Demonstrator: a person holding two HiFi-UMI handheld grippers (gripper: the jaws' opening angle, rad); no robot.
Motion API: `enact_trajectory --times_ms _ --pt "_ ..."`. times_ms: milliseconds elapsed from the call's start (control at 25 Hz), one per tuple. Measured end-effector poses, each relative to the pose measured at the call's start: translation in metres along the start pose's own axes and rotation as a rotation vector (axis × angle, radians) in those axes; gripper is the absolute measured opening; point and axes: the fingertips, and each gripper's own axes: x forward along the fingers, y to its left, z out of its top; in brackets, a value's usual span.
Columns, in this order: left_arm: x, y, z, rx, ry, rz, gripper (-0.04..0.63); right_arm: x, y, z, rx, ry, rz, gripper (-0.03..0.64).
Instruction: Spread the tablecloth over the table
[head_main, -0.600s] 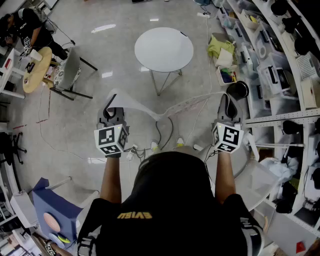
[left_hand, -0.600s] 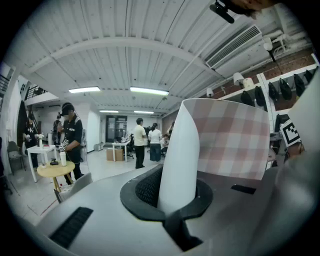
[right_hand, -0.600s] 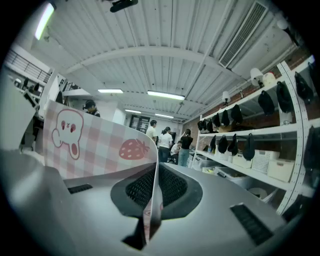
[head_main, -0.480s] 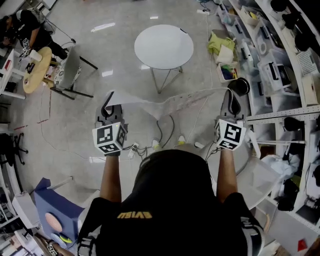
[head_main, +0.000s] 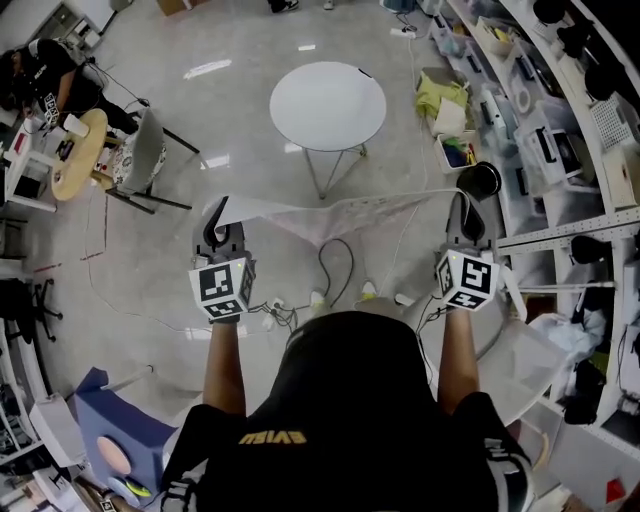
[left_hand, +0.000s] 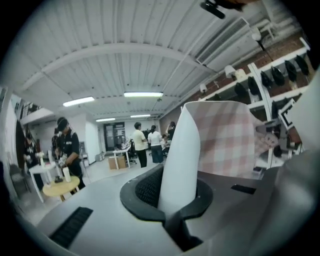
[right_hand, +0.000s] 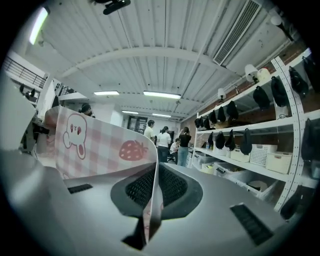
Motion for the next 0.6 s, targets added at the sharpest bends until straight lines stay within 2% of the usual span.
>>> enact_trajectory --times_ms 80,360,520,600 --pt "-0.001 -0.001 -0.001 0.035 0.012 -0.027 0.02 0.0 -0.001 -0.004 0.024 0.014 -0.012 0.006" --pt "0.001 0.015 -0.015 -0.069 0.025 -0.05 0.021 0.003 0.014 0.005 -0.004 -0.003 -0.055 0.006" --pt "0.005 0.016 -0.026 -0.129 0.09 -0.095 0.021 -0.005 0.016 0.008 -0.041 0.013 -0.084 0.006" --pt "0.005 0.021 -0.026 -0.128 0.092 -0.115 0.021 -0.007 0.019 0.012 -0.048 0.01 -0.103 0.006"
